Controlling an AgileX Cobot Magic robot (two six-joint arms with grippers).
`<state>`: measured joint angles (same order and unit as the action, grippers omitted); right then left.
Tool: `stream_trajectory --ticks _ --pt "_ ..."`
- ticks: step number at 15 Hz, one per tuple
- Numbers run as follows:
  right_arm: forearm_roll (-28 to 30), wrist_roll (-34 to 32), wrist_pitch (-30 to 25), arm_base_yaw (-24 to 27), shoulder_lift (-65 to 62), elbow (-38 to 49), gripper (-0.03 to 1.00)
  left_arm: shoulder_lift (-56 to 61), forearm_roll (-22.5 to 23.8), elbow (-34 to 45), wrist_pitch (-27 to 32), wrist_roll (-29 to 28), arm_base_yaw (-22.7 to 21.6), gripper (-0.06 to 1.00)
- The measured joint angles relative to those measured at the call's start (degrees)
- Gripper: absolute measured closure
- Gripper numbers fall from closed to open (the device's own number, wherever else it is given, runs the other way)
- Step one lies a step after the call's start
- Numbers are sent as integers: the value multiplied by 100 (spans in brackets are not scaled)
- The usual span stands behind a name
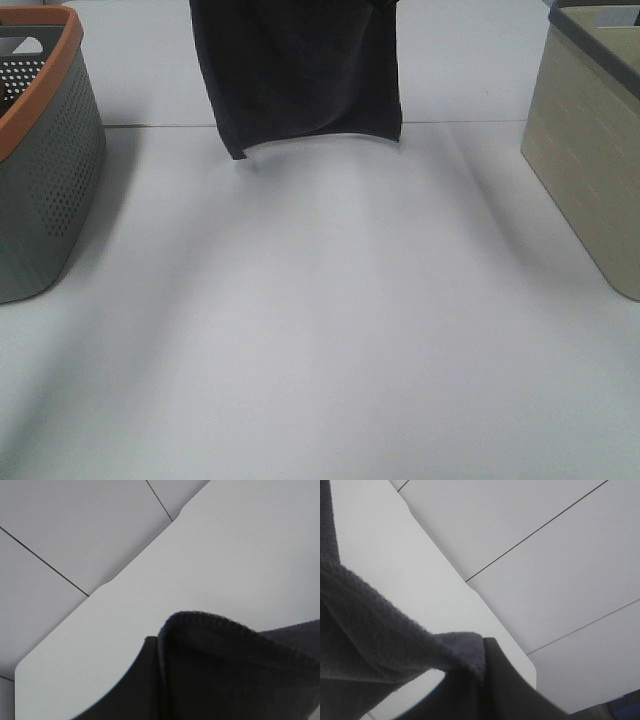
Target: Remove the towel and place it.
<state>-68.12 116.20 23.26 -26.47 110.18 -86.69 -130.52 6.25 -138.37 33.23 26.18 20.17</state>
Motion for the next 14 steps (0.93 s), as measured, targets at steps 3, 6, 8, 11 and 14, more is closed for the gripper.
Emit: stream_trajectory --ticks 3,6,8,11,14 --pt "533 -304 23 235 0 0 94 -160 -80 0 -493 -17 0 94" --pt "1960 -1799 -97 716 309 -246 94 -602 -120 0 -1679 -17 0 94" --pt "2601 -2418 -126 814 625 -533 94 -796 -120 0 -2441 -11 0 94" --pt "3604 -3552 -201 1060 1020 -974 94 -1117 11 0 -3741 0 -34 94" --pt "3827 -4406 -304 1220 1026 -1117 94 -1140 57 0 -3358 0 -63 94"
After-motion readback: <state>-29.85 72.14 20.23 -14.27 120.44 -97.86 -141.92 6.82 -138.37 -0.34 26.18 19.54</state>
